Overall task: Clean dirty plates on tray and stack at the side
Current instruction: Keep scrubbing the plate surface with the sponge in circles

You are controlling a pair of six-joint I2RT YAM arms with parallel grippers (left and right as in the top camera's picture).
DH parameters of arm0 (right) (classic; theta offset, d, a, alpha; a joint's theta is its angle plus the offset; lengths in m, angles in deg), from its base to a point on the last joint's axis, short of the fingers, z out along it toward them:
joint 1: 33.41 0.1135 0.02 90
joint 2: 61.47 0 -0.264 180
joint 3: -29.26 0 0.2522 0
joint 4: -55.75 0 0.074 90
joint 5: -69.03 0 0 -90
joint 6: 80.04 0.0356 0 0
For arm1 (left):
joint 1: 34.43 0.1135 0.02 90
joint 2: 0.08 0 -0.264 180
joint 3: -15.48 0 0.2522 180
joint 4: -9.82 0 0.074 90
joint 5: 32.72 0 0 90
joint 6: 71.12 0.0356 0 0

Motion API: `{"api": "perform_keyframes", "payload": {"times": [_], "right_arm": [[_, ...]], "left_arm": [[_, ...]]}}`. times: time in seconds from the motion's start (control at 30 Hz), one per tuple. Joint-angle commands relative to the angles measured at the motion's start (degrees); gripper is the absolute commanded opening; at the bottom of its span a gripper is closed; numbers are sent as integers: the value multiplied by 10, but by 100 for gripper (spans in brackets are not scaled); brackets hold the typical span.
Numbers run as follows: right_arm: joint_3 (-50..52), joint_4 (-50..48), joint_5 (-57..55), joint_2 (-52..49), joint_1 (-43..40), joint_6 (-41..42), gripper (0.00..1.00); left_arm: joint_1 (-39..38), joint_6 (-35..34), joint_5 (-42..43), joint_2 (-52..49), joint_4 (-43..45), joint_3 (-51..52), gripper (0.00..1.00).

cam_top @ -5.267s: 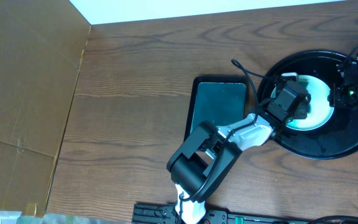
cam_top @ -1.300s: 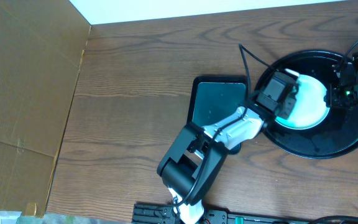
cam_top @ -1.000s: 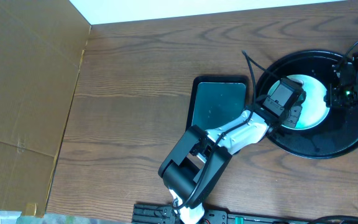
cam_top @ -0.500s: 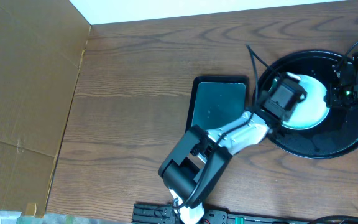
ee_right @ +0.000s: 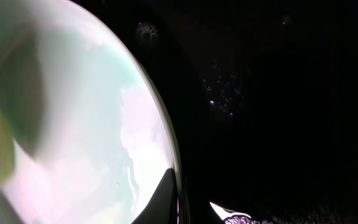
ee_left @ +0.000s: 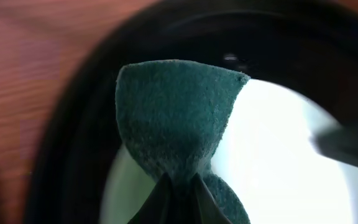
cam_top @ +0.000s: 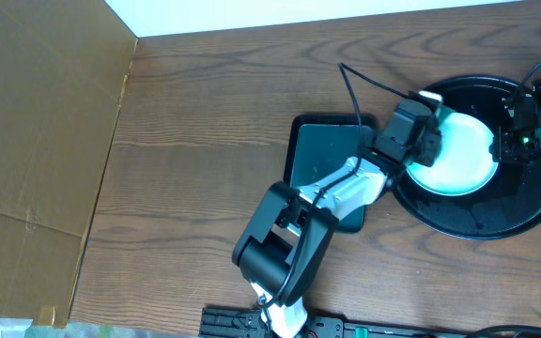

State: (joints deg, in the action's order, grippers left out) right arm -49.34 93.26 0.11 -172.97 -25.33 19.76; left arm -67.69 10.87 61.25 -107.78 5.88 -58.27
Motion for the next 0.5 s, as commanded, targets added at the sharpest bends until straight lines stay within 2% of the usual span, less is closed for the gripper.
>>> {"api": "perform_keyframes", "payload": {"times": [0.0,0.1,0.23,0.47], "right_arm": [[14,10,-28,-30,8,-11,1],[14,12,-28,-30,8,-11,1],[14,18,-28,-30,10,-11,1],[14,14,-28,-30,14,-11,1]], "left_arm": [[-20,-22,37,-6,19,6,7],[-25,-21,31,-21,40,6,7],[-16,-21,-23,-40,67,6,7],[16,-11,-25,-43,102,6,7]]}}
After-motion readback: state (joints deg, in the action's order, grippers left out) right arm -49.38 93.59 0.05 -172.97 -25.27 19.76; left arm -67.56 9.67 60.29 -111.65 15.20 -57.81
